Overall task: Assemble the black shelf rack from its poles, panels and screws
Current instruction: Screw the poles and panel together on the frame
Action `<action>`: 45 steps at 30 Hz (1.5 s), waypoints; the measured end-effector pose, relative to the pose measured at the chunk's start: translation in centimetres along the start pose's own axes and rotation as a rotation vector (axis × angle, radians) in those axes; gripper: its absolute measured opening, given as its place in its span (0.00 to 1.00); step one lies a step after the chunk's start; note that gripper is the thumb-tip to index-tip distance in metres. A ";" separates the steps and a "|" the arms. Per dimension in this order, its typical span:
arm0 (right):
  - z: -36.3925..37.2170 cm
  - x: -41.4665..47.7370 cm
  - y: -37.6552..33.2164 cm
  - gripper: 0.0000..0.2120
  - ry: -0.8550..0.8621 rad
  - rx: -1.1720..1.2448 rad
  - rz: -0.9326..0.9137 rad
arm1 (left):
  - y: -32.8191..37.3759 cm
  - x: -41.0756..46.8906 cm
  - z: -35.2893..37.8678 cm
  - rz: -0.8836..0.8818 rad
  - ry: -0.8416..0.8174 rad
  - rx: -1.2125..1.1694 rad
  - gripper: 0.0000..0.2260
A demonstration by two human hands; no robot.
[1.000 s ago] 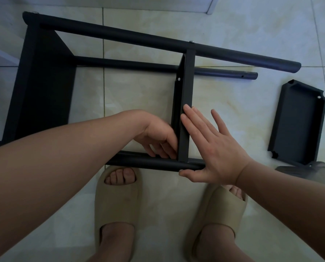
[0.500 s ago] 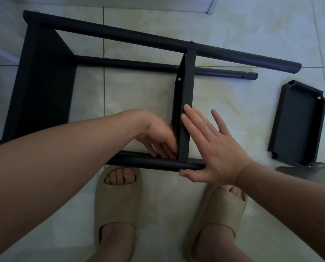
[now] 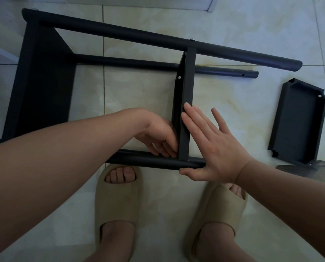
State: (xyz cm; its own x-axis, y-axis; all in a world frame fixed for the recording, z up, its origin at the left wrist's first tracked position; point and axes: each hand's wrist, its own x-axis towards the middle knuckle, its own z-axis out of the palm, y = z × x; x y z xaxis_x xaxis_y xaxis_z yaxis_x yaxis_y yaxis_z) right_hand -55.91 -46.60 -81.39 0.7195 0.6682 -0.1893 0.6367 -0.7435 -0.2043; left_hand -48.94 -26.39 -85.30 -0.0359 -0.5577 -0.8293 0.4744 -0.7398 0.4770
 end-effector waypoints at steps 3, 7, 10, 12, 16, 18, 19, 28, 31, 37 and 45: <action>0.0 0.0 0.0 0.54 -0.001 -0.001 0.001 | 0.2 -0.1 -0.1 -0.003 -0.022 -0.018 0.06; 0.0 -0.1 0.0 0.54 0.016 0.002 0.002 | 0.0 -0.3 0.1 -0.010 -0.039 -0.038 0.06; 0.0 -0.1 0.0 0.54 0.016 0.005 0.001 | -0.3 -0.1 0.3 0.008 0.001 -0.019 0.05; 0.0 0.0 0.0 0.54 0.012 0.009 0.004 | -0.1 0.0 0.3 0.016 -0.002 -0.017 0.06; 0.0 0.0 0.0 0.54 0.008 0.013 0.002 | 0.5 -0.3 -0.1 0.015 -0.022 -0.001 0.07; 0.0 0.0 0.0 0.54 0.009 0.013 0.002 | 0.4 -0.4 -0.2 0.010 -0.046 -0.021 0.07; 0.0 0.0 0.0 0.54 0.009 0.013 0.003 | 0.3 -0.4 -0.2 0.002 -0.060 -0.024 0.07; 0.0 0.0 0.0 0.54 0.015 0.007 0.000 | -0.1 0.1 0.0 0.003 -0.032 -0.044 0.07; -0.1 0.0 0.0 0.54 0.010 0.007 0.002 | 0.1 -0.1 -0.3 0.006 -0.065 -0.048 0.07; -0.1 0.0 -0.1 0.54 0.010 0.015 0.004 | -0.2 0.1 0.1 -0.018 -0.043 -0.016 0.08; -0.1 0.0 0.0 0.54 0.015 0.011 0.000 | 0.0 -0.2 -0.3 0.032 -0.073 -0.057 0.09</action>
State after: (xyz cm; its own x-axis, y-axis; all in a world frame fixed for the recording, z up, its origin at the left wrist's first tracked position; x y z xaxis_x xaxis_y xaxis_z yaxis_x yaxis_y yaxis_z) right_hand -55.91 -46.62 -81.30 0.7233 0.6679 -0.1752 0.6339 -0.7429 -0.2151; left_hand -48.70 -26.18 -85.27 -0.0834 -0.6081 -0.7895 0.5254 -0.7000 0.4836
